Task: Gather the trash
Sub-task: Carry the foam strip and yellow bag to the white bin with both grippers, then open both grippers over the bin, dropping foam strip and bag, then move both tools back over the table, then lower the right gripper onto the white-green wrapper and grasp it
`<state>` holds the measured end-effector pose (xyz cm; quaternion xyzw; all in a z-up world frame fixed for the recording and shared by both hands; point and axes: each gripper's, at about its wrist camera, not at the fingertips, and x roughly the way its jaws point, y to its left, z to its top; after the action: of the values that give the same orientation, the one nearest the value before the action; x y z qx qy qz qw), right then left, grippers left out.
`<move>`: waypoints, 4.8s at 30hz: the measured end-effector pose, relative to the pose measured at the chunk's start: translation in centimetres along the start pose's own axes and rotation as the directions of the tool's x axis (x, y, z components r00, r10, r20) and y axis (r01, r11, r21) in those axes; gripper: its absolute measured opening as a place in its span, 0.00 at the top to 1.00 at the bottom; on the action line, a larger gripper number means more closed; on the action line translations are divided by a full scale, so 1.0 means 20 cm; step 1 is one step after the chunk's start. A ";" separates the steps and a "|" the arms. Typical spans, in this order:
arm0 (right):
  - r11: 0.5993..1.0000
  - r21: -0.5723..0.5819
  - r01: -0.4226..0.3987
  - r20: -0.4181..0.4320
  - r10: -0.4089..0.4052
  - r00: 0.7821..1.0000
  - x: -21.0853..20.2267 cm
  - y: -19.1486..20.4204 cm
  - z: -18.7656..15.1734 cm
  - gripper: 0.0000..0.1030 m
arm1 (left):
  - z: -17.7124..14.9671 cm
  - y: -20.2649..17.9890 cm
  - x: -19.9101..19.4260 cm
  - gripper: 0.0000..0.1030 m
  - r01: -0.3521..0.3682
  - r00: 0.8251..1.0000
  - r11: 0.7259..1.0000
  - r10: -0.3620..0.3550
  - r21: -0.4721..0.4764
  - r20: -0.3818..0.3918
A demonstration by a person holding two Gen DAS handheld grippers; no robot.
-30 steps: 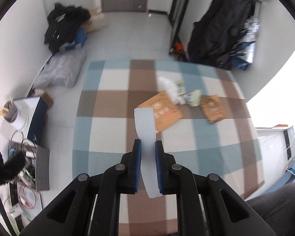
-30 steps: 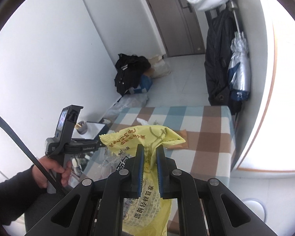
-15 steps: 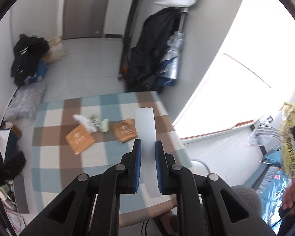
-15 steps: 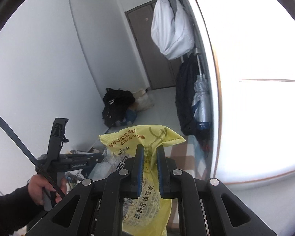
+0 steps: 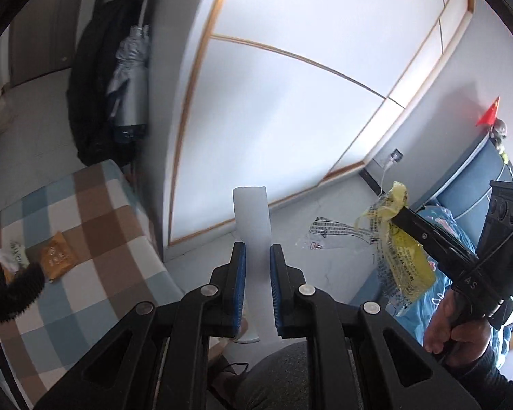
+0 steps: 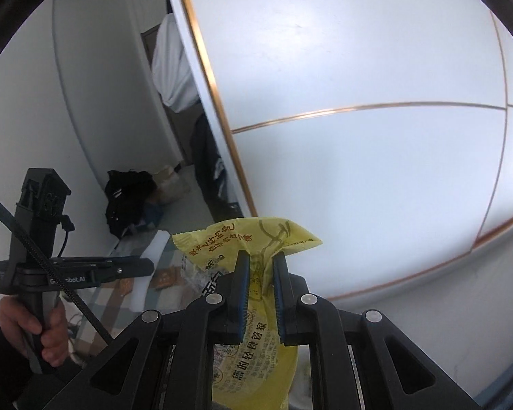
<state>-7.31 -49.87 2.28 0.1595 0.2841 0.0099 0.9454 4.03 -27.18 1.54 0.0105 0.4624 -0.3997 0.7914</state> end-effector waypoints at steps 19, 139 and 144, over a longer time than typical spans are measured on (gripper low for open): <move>0.942 0.259 0.214 -0.267 -0.144 0.953 0.39 -0.68 -0.49 0.88 | -0.07 -0.09 0.78 0.91 0.073 0.948 0.995 -0.048 0.066 -0.316; 0.911 -0.183 -0.371 -0.418 0.269 0.868 1.49 1.49 -0.14 0.25 | -0.31 1.60 -0.84 0.12 -0.512 0.720 0.652 0.681 -0.559 0.134; 0.909 -0.143 -0.391 -0.464 0.287 0.838 1.60 1.47 -0.20 0.37 | -0.30 1.64 -0.83 0.12 -0.485 0.736 0.641 0.666 -0.595 0.118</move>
<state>19.44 -17.23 -8.92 0.0898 0.4507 0.2466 0.8532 16.60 7.77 -1.27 -0.1243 0.3867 0.0248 0.9135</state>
